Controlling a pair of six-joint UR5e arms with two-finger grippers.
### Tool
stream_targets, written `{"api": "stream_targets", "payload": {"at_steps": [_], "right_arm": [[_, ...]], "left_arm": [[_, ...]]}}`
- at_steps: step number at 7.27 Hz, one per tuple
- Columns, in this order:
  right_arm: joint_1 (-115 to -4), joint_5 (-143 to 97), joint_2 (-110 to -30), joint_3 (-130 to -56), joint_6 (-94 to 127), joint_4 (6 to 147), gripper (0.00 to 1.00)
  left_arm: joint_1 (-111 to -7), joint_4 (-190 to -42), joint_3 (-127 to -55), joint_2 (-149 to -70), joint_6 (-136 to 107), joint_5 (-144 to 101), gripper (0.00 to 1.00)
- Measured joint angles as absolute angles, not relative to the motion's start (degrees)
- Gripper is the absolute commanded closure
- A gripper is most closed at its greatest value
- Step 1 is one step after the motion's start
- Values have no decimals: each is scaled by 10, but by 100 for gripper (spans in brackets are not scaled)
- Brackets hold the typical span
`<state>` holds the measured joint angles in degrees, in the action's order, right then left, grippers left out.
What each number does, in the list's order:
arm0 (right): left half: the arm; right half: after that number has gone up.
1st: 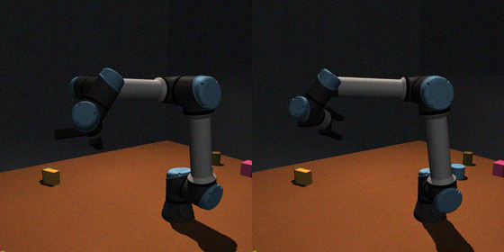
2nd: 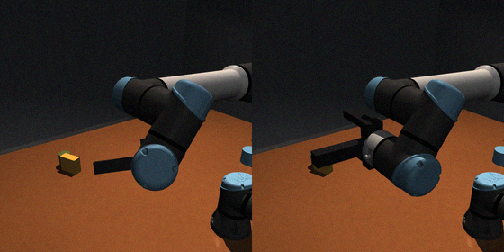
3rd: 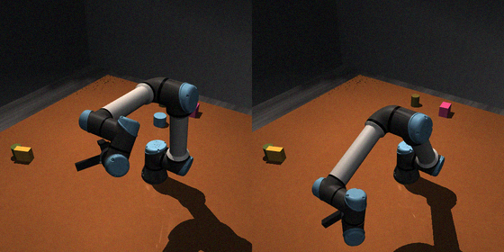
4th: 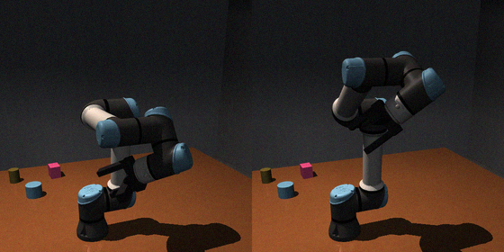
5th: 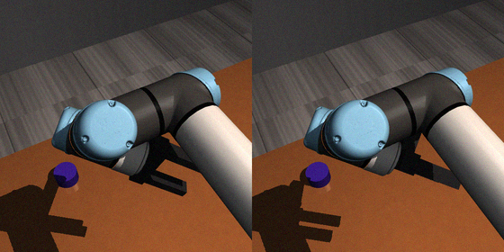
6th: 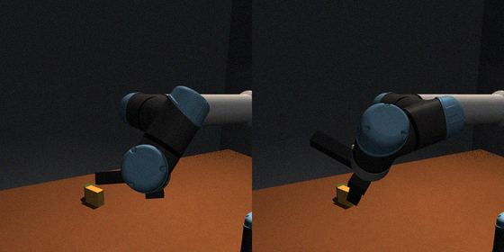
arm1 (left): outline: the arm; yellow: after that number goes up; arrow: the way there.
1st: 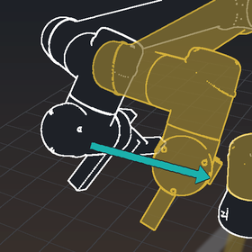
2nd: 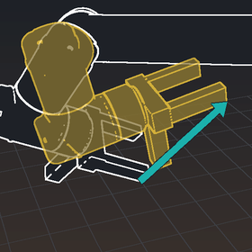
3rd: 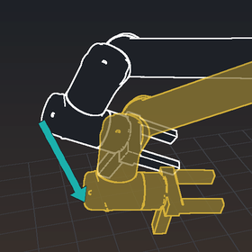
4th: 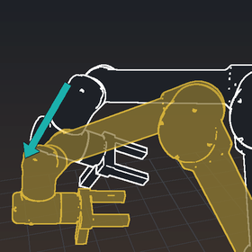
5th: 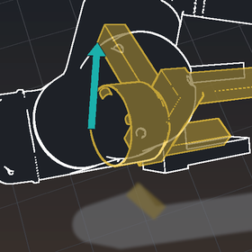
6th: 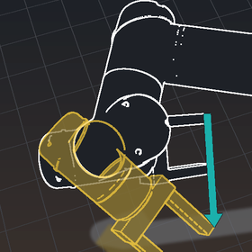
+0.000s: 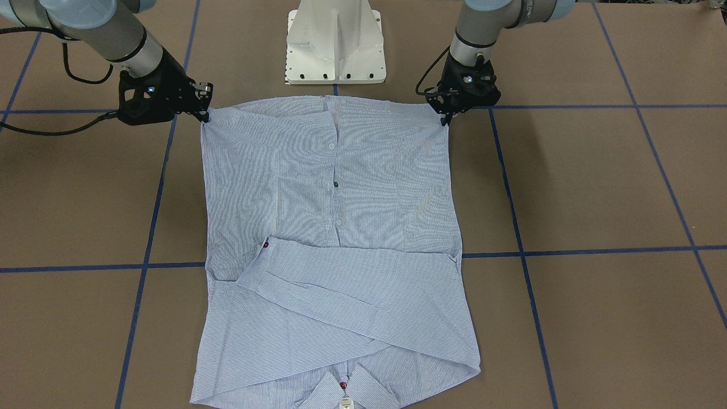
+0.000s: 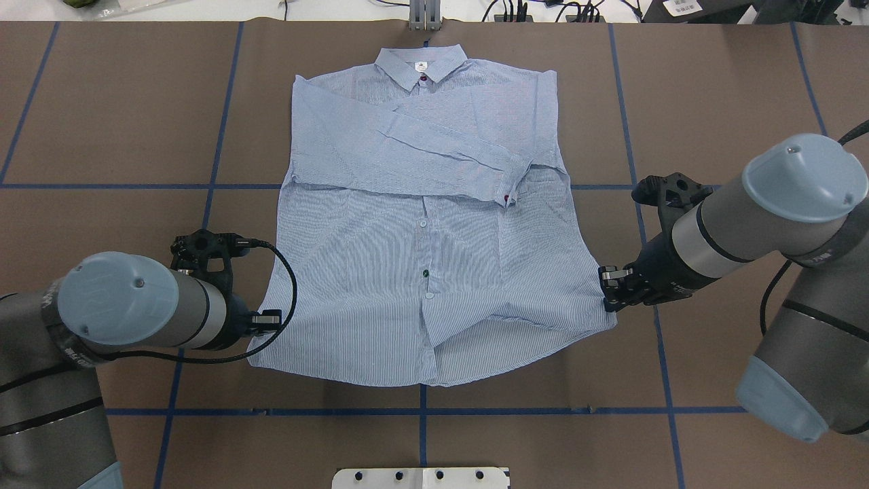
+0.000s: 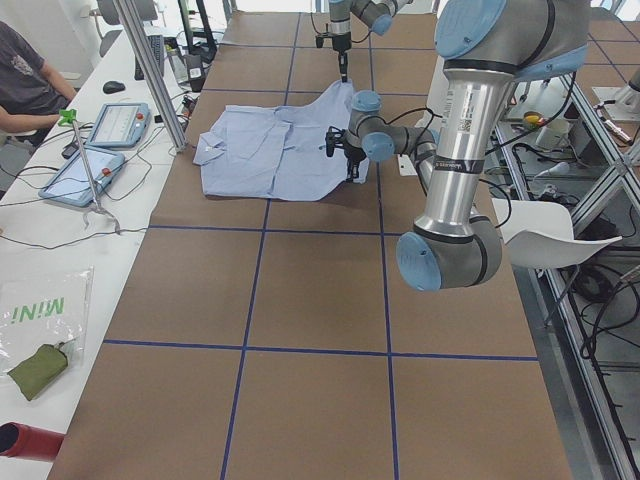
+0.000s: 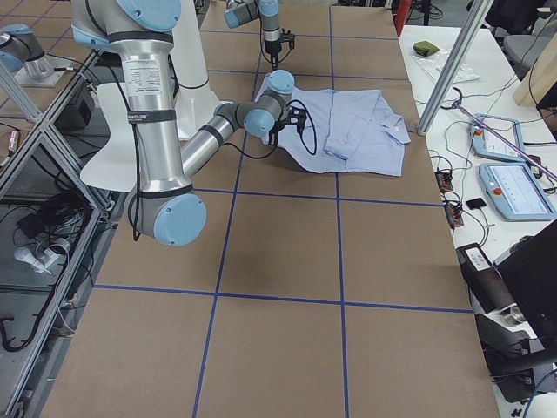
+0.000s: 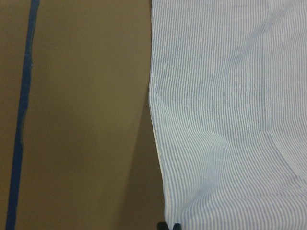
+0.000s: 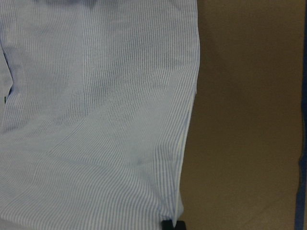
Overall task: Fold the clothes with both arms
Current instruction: 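Lift the hem corners with both grippers and pull them outward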
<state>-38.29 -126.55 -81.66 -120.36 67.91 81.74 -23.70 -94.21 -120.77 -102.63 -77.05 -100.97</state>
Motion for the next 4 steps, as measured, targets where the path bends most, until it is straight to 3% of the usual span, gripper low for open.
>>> {"api": "stream_targets", "payload": {"at_steps": [4], "right_arm": [[-408,-1290,-817,-1203,677,815,100]], "left_arm": [[-242,-947,-1216,-1032,-770,-1011,100]]}}
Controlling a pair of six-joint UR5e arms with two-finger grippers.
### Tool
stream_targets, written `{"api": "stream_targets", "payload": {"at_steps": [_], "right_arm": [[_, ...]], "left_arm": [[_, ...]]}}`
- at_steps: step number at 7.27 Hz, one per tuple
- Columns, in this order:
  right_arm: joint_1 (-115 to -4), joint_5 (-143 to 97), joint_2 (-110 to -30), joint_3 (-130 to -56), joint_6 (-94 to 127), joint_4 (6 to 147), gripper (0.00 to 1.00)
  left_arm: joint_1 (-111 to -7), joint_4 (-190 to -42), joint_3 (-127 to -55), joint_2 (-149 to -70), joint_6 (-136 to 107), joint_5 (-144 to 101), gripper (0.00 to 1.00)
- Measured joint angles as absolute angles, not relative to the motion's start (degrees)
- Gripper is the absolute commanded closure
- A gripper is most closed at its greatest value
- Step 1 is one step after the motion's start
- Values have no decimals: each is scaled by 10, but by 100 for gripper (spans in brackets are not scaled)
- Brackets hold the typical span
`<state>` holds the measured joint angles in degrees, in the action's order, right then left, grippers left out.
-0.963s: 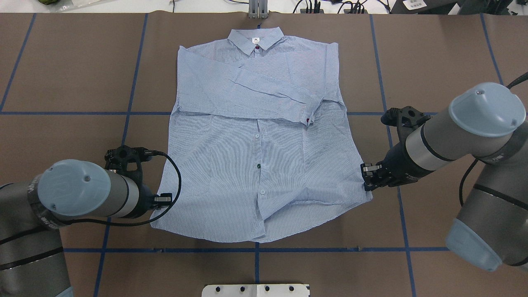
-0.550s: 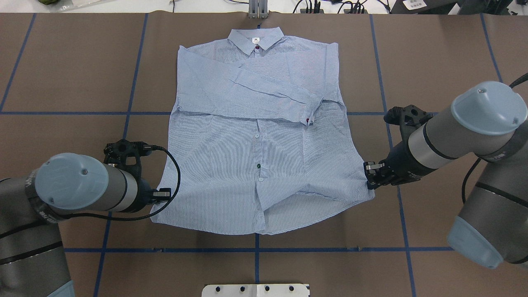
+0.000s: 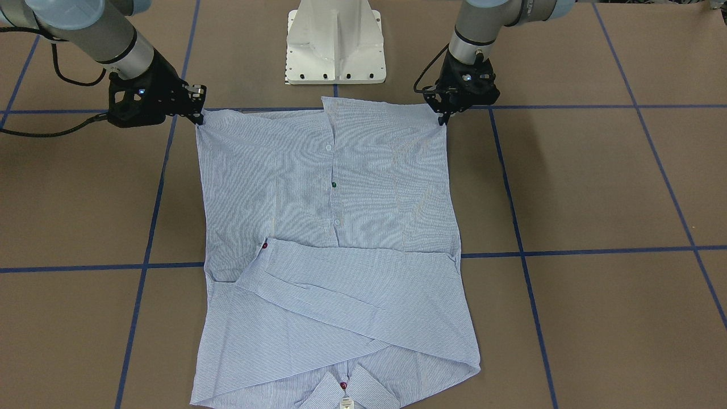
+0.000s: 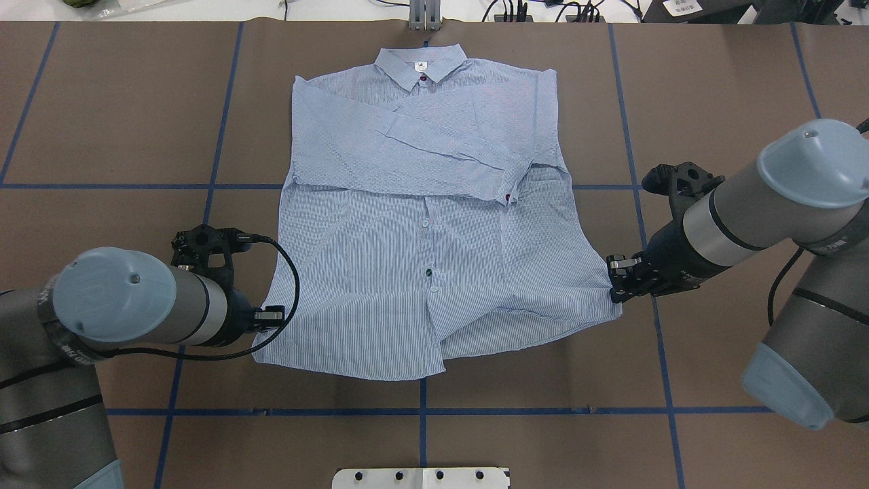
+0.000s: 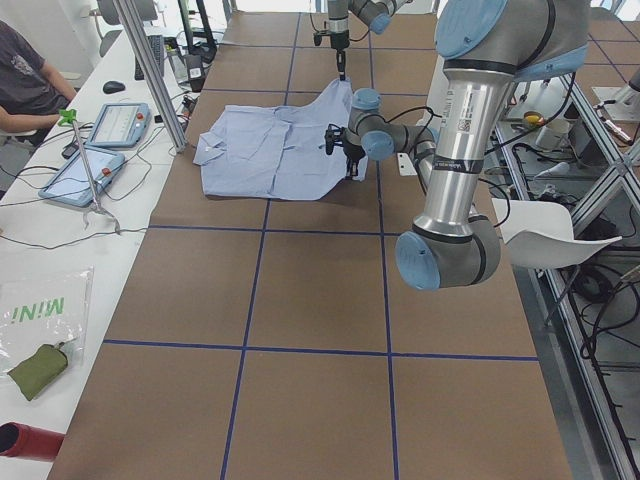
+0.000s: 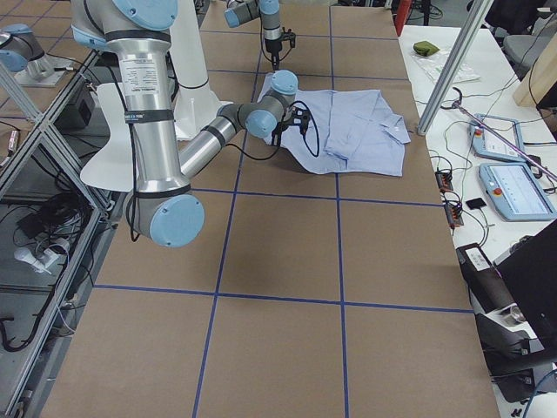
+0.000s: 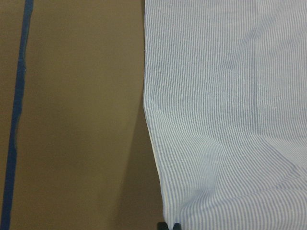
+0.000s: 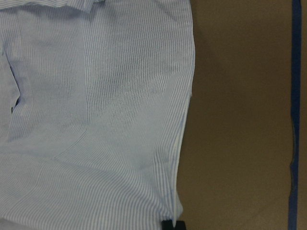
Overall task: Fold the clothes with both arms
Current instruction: 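Lift the hem corners with both grippers and pull them outward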
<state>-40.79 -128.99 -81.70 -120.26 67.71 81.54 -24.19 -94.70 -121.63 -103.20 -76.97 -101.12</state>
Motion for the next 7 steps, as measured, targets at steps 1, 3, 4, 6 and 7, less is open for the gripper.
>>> {"api": "stream_targets", "payload": {"at_steps": [1,3,4,6,7], "right_arm": [[-418,-1308,-817,-1204,677,814,100],[-436,-1343,-820,-1216,677,809,100],[-443,-1358,-829,-1229,677,808,100],[-451,-1389,-864,-1265,678,793,100],[-453,-1406,-885,-1282,679,778,100]], "left_arm": [[-243,-947,-1229,-1034,-769,-1017,100],[-244,-946,-1267,-1032,-768,-1050,100],[-245,-945,-1287,-1029,-765,-1063,100],[-246,-944,-1322,-1025,-758,-1087,100],[-244,-944,-1338,-1025,-757,-1097,100]]}}
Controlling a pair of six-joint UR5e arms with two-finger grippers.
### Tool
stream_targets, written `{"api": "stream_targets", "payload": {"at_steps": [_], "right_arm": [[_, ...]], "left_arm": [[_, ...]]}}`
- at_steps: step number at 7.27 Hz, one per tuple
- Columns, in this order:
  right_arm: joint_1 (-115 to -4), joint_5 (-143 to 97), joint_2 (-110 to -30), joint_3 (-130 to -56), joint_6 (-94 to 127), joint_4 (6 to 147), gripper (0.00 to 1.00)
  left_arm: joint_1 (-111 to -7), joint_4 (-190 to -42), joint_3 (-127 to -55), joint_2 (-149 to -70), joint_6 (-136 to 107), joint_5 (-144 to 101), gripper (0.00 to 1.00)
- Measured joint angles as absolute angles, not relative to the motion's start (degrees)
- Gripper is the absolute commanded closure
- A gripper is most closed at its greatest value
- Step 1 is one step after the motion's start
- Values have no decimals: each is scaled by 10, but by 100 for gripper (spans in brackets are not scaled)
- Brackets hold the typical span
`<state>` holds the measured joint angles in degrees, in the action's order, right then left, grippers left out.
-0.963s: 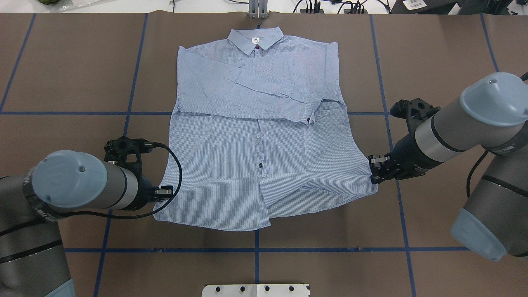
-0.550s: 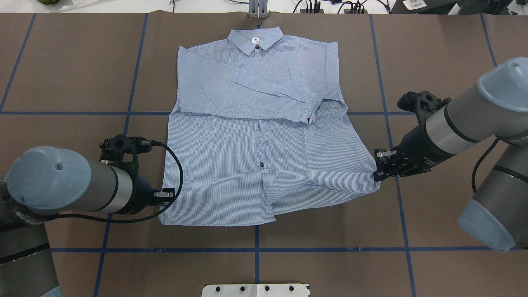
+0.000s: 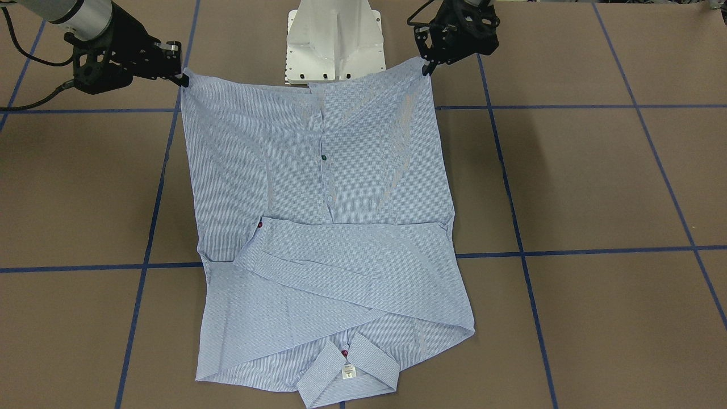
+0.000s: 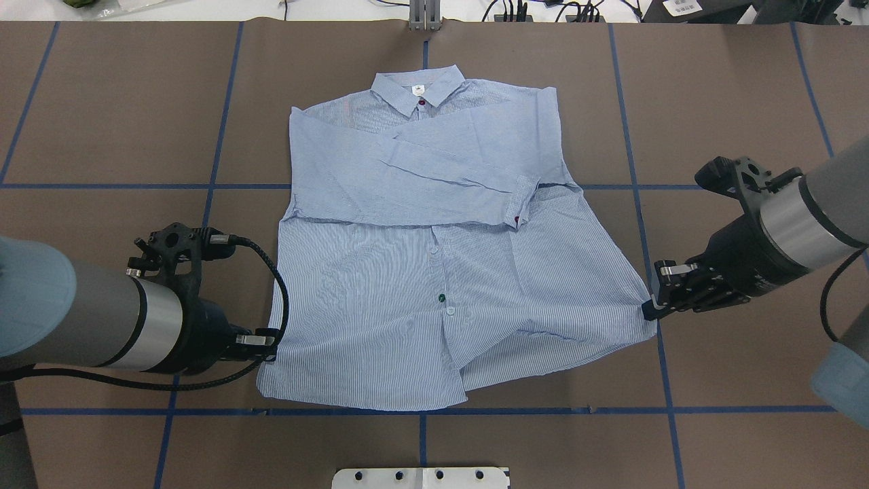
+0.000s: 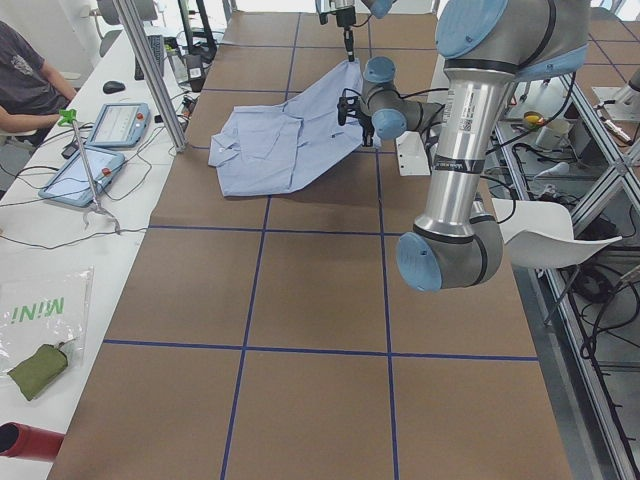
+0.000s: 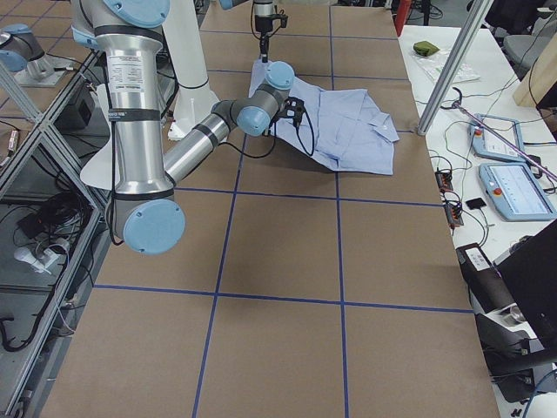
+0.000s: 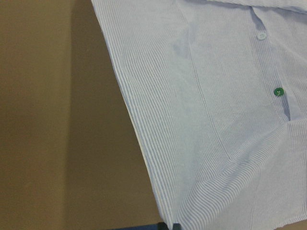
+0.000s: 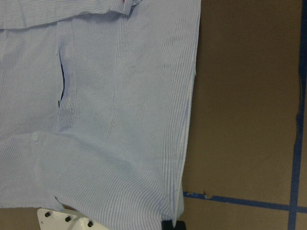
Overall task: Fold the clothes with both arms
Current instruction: 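Lift the hem corners with both grippers and pull them outward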
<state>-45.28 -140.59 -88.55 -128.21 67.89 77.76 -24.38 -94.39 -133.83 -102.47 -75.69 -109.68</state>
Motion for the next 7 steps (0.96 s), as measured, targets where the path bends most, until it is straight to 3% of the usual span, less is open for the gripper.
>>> {"api": "stream_targets", "payload": {"at_steps": [7], "right_arm": [[-452,-1581,-1003,-1300,685,631,100]], "left_arm": [[-181,-944,-1402,-1026,-763,-1216,100]]}}
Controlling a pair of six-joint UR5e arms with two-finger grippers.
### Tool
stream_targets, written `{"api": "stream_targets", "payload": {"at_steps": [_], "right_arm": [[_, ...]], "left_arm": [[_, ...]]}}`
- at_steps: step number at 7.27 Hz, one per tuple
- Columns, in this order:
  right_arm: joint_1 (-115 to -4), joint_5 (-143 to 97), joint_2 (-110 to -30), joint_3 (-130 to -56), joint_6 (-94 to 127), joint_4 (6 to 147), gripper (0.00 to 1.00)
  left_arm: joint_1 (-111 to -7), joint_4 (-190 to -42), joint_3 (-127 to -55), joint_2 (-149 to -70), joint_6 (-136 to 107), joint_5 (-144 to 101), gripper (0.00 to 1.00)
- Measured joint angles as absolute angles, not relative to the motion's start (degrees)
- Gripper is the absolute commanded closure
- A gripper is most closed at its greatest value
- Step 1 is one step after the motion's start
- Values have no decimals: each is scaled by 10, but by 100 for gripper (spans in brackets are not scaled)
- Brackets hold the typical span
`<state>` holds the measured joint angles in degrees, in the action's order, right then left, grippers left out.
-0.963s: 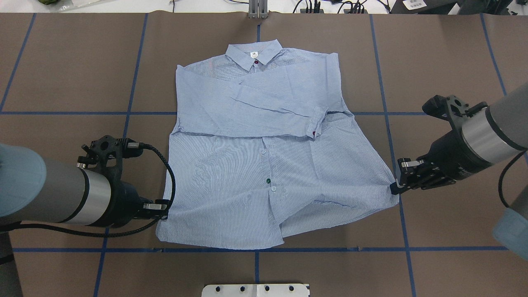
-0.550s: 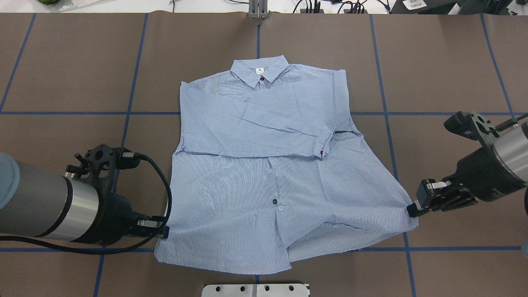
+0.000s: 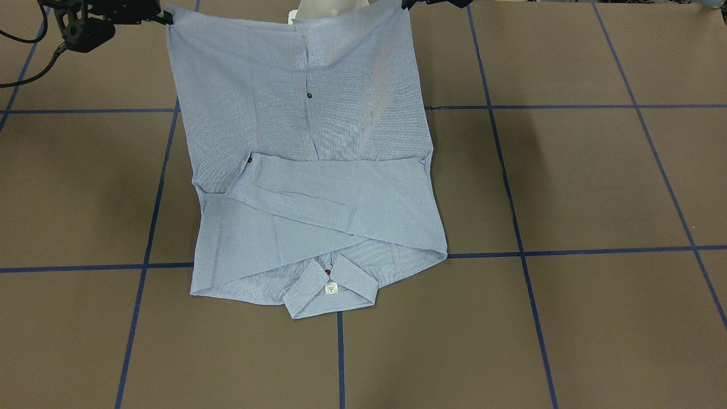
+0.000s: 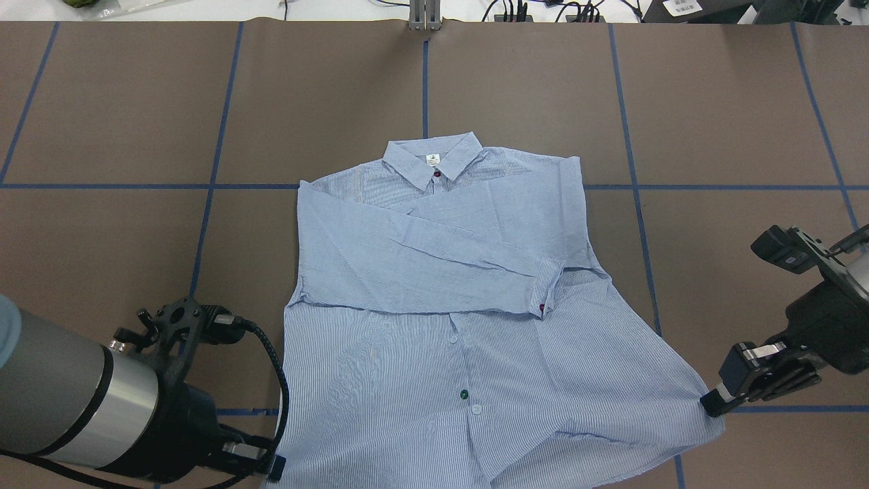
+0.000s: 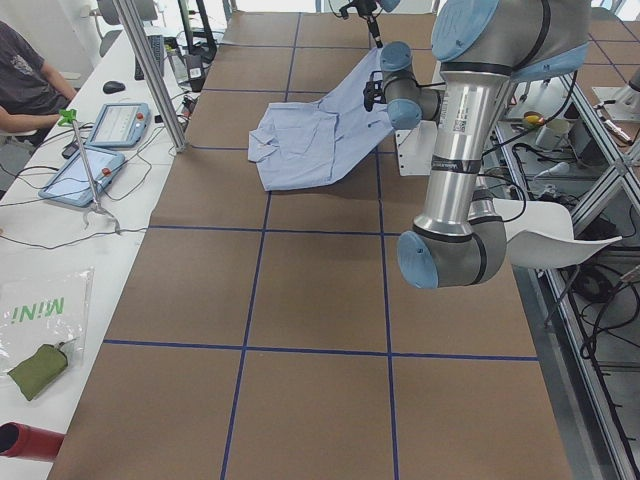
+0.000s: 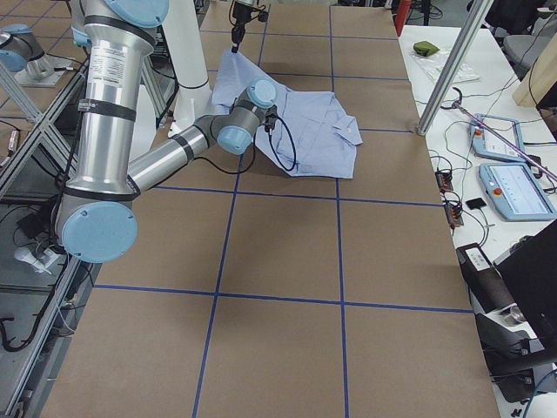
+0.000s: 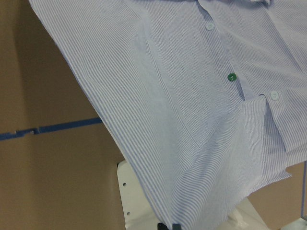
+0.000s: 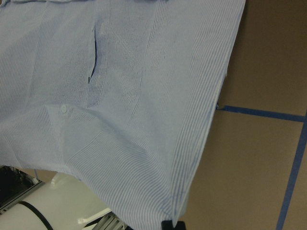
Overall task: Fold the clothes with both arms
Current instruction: 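Lift the hem corners with both grippers and pull them outward, then carry the hem with both grippers over the shirt toward the collar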
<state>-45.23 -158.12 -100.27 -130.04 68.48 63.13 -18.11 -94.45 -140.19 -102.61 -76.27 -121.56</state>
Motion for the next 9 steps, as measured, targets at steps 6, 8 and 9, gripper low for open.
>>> {"api": "stream_targets", "payload": {"at_steps": [6,8,9], "right_arm": [[-531,-1586,-933,-1141,683,521,100],[-548,-1576,-874,-1086,683,524,100],[-553,-1570,-838,-1052,683,526,100]], "left_arm": [[-245,-946,-1334,-1057,-758,-1220,100],[-297,-949,-1297,-1071,-749,-1221,100],[-320,-950,-1275,-1075,-731,-1221,100]]}}
